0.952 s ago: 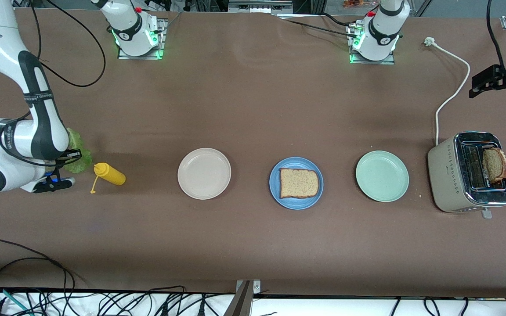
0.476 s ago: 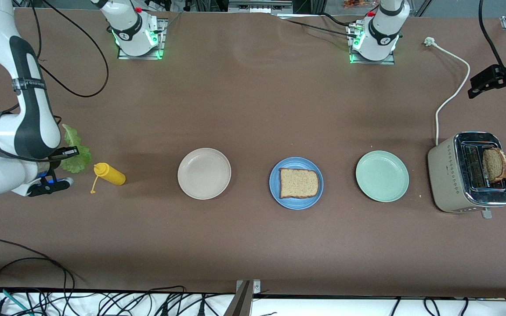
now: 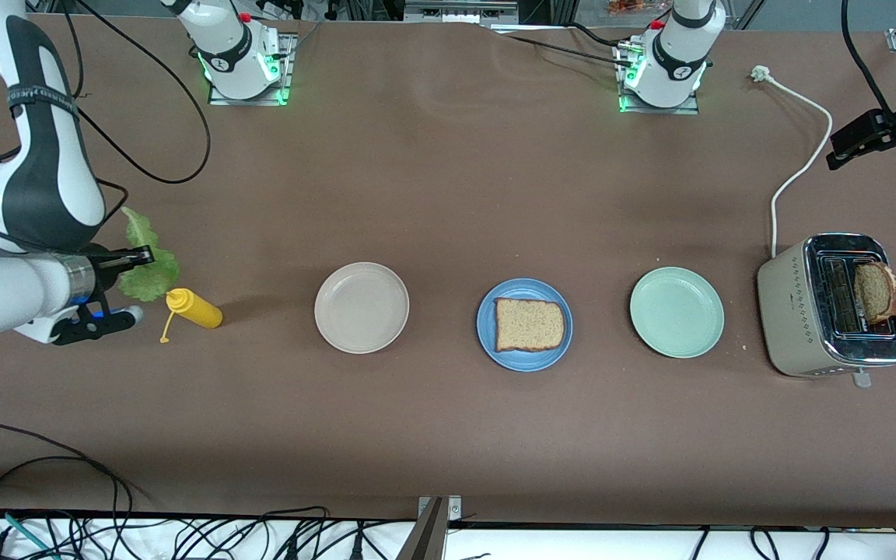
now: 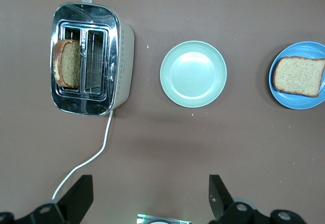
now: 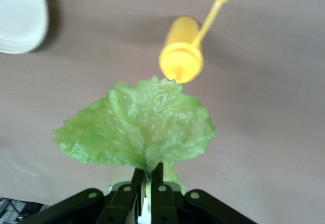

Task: Make sandwich in blue plate with both arms
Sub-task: 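Carry the lettuce leaf with the right gripper over the blue plate, then lower the lettuce onto the bread with the right gripper, then open the right gripper and draw it back from the plate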

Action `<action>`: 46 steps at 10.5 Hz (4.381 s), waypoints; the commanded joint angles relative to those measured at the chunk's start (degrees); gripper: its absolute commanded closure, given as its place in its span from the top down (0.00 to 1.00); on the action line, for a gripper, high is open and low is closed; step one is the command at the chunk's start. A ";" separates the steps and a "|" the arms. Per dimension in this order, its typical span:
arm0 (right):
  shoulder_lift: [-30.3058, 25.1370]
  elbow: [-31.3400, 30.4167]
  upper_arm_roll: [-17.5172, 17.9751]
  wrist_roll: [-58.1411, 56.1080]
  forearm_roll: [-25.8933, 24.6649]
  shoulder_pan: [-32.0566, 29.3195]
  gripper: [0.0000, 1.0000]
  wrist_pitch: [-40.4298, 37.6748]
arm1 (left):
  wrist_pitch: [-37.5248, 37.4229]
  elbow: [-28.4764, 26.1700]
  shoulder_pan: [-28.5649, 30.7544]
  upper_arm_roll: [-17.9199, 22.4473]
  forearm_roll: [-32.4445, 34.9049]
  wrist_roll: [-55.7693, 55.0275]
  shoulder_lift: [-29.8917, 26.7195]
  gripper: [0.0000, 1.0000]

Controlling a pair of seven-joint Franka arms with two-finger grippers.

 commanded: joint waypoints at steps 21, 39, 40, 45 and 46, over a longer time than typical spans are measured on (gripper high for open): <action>21.79 1.86 -0.87 39.43 14.80 42.28 0.00 77.37 | -1.39 2.52 0.43 0.15 1.96 -0.20 1.50 1.00; 29.19 8.54 -0.96 42.25 14.89 44.05 0.66 79.34 | -1.39 2.52 0.43 0.15 1.96 -0.29 1.50 1.00; 28.75 8.54 -1.22 41.98 14.63 43.96 0.66 76.37 | -1.39 2.52 0.43 0.15 1.96 -0.29 1.50 1.00; 22.26 8.54 -1.05 33.40 12.87 37.56 0.68 56.52 | -1.39 2.52 0.43 0.15 1.96 -0.29 1.50 1.00; 20.59 8.54 -1.05 30.06 12.87 35.45 0.73 52.22 | -1.39 2.52 0.43 0.15 1.96 -0.29 1.59 1.00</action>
